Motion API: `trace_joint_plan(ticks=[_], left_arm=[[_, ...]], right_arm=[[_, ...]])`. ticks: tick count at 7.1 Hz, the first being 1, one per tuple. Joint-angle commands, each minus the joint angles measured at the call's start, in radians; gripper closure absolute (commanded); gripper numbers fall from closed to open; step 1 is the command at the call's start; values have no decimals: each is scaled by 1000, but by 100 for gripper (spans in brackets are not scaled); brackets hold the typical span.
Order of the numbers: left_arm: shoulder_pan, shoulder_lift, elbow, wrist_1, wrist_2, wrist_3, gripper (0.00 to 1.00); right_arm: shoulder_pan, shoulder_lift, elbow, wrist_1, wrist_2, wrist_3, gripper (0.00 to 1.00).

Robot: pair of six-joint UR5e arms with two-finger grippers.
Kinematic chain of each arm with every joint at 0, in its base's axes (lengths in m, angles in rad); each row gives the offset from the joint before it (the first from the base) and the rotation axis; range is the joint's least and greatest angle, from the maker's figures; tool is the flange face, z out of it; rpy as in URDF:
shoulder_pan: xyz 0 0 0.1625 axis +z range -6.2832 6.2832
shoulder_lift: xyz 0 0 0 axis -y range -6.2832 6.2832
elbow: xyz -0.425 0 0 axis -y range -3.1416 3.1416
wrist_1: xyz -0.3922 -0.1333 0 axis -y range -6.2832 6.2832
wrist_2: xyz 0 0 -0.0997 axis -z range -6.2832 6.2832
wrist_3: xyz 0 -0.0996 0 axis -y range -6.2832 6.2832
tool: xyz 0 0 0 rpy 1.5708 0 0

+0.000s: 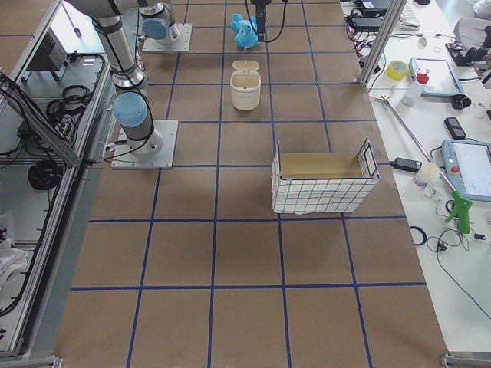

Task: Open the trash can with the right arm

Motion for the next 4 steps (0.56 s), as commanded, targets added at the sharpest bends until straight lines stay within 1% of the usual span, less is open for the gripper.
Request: trace_joint_plan(ticks=[1, 2, 3, 4], left_arm=[[0, 0, 0, 0, 0, 0, 0], [0, 0, 0, 0, 0, 0, 0], [0, 0, 0, 0, 0, 0, 0], [0, 0, 0, 0, 0, 0, 0]], right_arm=[[-28, 11, -17, 16, 3, 0, 0], [-67, 10, -19, 3, 6, -38, 2], [-126, 7, -22, 3, 43, -86, 14], [-147, 4, -22, 5, 45, -115, 0]])
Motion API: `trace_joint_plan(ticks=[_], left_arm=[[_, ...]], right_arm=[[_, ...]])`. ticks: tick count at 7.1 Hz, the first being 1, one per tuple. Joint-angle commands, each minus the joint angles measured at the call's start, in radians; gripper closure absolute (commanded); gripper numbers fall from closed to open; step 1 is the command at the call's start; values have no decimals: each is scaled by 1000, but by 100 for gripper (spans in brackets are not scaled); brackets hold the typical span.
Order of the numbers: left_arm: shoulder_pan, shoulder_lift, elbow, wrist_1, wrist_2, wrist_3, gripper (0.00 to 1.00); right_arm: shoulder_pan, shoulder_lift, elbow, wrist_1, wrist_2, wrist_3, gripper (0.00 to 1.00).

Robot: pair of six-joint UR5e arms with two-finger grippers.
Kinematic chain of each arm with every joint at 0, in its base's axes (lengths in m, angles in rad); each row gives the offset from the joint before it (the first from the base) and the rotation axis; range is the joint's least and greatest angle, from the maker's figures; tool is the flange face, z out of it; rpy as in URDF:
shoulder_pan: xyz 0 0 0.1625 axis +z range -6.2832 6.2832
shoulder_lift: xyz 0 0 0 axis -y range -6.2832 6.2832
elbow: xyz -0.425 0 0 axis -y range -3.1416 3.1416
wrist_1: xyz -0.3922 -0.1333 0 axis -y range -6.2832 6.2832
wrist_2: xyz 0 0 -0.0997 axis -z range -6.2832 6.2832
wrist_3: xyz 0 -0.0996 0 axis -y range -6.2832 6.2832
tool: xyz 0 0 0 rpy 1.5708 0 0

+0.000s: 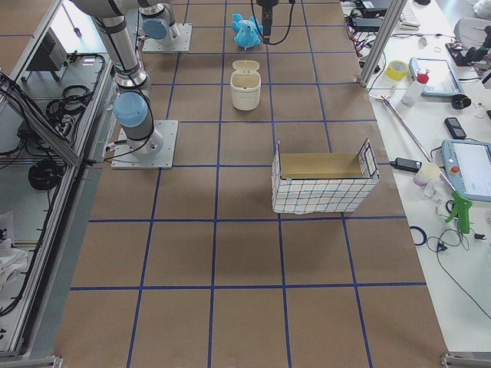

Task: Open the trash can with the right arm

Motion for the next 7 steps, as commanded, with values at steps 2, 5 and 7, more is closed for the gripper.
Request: trace_joint_plan(ticks=[2, 5, 7], left_arm=[[0, 0, 0, 0, 0, 0, 0], [0, 0, 0, 0, 0, 0, 0], [0, 0, 0, 0, 0, 0, 0]], right_arm=[[-40, -5, -1, -15, 13, -36, 0], [-30, -3, 0, -39, 13, -33, 0], [-30, -3, 0, -39, 13, -33, 0]])
